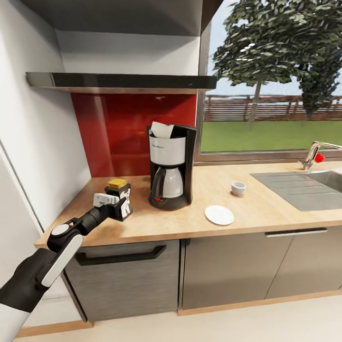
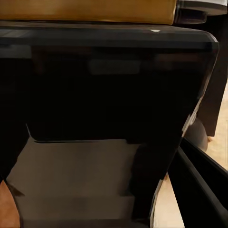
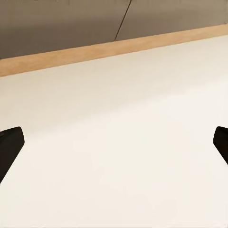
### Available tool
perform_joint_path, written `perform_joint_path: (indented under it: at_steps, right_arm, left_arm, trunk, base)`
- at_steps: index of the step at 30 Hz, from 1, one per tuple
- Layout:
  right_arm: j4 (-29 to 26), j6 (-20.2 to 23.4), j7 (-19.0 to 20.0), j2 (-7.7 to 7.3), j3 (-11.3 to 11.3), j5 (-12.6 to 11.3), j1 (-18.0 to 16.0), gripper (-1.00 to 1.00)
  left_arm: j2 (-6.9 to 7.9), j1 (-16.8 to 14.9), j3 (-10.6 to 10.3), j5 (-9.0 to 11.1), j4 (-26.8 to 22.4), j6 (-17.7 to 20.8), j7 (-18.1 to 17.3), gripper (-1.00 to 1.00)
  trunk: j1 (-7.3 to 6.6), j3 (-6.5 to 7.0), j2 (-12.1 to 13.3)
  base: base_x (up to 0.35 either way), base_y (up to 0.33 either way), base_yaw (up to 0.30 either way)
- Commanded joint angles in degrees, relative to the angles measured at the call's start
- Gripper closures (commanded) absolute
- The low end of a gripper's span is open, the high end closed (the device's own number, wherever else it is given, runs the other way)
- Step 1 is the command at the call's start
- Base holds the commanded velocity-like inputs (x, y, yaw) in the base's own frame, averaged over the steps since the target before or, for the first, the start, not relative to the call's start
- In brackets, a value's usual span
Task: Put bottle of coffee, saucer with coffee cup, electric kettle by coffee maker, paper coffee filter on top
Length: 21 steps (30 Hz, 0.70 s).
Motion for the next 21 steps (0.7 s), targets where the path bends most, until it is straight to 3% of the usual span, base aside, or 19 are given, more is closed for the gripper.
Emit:
perform_joint_path:
  at_steps: [1,21]
  right_arm:
    - [0.02,-0.19,-0.13,0.00,0.00,0.06,-0.03,-1.00]
    - [0.11,-0.18,-0.13,0.00,0.00,0.44,-0.03,-1.00]
  left_arm:
    - [0.04,-0.03,-0.03,0.53,-0.04,0.30,-0.01,1.00]
    - [0.04,-0.04,-0.03,0.53,-0.04,0.30,-0.01,1.00]
  trunk:
    - [0.02,-0.06,-0.03]
    - [0.02,-0.06,-0.03]
  base:
    - [0.141,0.030,0.000]
    - [0.032,0.003,-0.016]
